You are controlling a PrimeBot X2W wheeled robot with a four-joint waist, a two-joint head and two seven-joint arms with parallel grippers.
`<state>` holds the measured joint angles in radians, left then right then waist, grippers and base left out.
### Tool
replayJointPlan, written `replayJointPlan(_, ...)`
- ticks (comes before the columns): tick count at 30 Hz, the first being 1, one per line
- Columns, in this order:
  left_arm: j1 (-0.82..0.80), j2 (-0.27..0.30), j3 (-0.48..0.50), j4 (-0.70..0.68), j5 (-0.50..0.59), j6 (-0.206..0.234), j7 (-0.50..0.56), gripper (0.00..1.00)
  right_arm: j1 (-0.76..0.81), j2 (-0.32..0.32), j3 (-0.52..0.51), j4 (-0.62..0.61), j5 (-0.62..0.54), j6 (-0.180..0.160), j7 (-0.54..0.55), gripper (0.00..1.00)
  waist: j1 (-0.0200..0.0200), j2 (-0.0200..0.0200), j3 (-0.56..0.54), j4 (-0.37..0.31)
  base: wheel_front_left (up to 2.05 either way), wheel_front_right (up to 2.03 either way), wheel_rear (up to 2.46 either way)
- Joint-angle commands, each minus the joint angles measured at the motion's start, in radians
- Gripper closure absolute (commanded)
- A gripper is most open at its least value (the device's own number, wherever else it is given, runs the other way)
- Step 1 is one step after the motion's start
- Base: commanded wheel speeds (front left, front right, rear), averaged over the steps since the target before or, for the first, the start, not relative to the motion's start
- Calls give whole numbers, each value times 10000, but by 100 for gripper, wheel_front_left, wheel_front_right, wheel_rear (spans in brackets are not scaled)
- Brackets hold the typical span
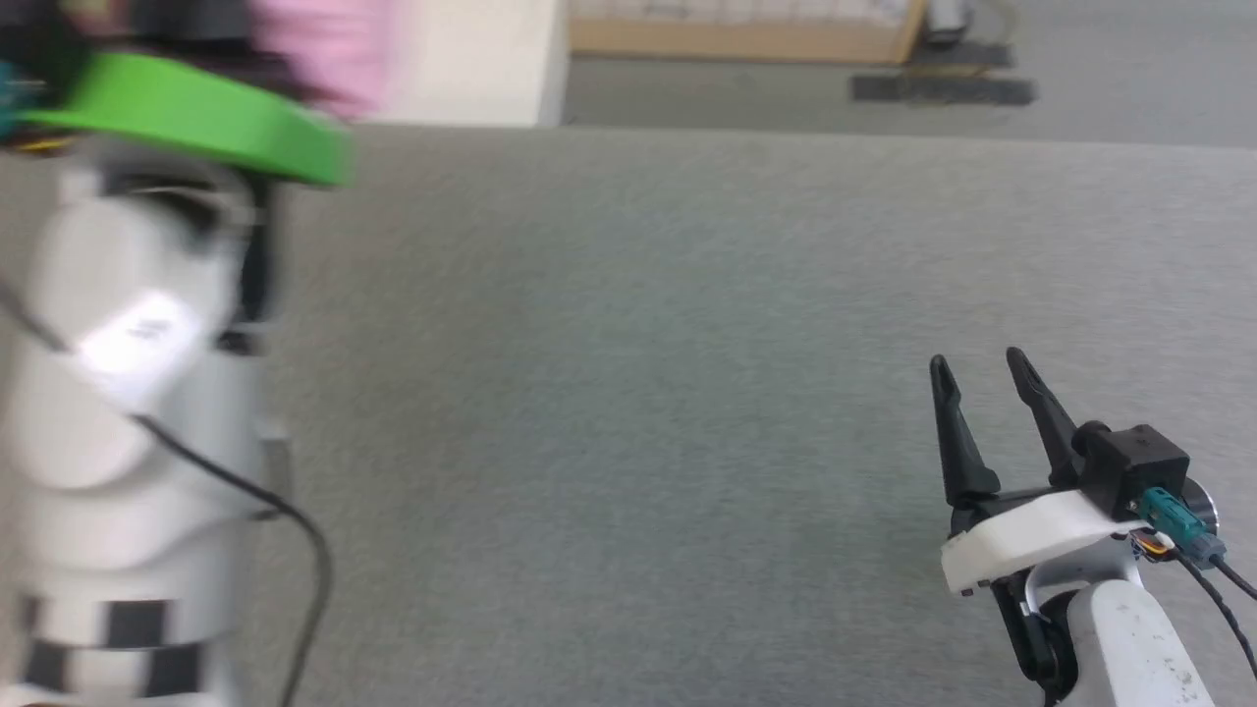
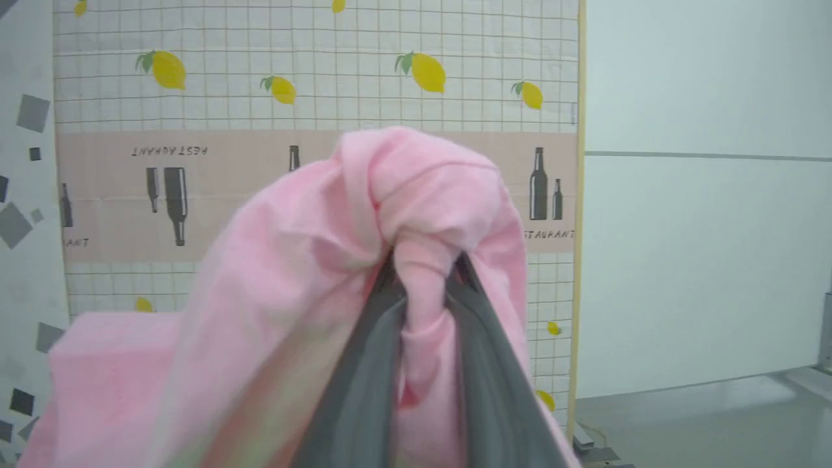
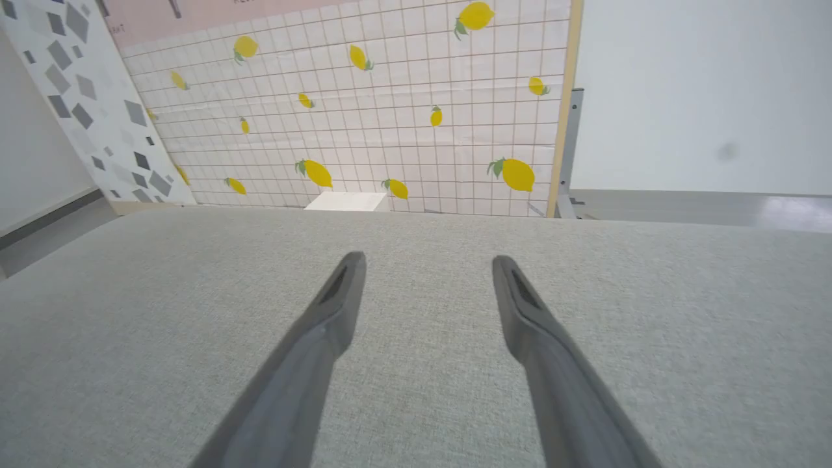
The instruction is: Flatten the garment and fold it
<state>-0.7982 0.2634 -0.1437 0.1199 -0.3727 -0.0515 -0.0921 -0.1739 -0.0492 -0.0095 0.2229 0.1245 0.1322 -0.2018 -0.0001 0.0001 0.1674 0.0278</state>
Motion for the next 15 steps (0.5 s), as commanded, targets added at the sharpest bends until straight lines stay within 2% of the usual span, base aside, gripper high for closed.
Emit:
replayJointPlan(1, -148, -332, -302, -69, -182, -100, 86, 100, 144, -10, -6, -69, 57, -15, 50, 0, 1, -1, -725, -1085, 0, 0, 0)
replayJointPlan(5, 4, -1114, -1271, 24, -300, -286, 334, 100, 253, -10, 12, -194, 142, -15, 127, 0, 1, -1, -758, -1812, 0, 0, 0)
replayJointPlan(9, 490, -1664, -2019, 637, -704, -430, 523, 100, 331, -10, -20, -268, 174, -15, 166, 0, 1, -1, -707, -2485, 0, 0, 0)
replayJointPlan(12, 1037, -1852, -2665, 1381, -1122, -538, 1085, 100, 358, -10, -46, -311, 193, -15, 184, 0, 1, -1, -622, -2898, 0, 0, 0)
replayJointPlan(15, 1591, -1902, -3328, 2447, -1338, -584, 2130, 100, 375, -10, -77, -346, 202, -15, 187, 0, 1, -1, -519, -3241, 0, 0, 0)
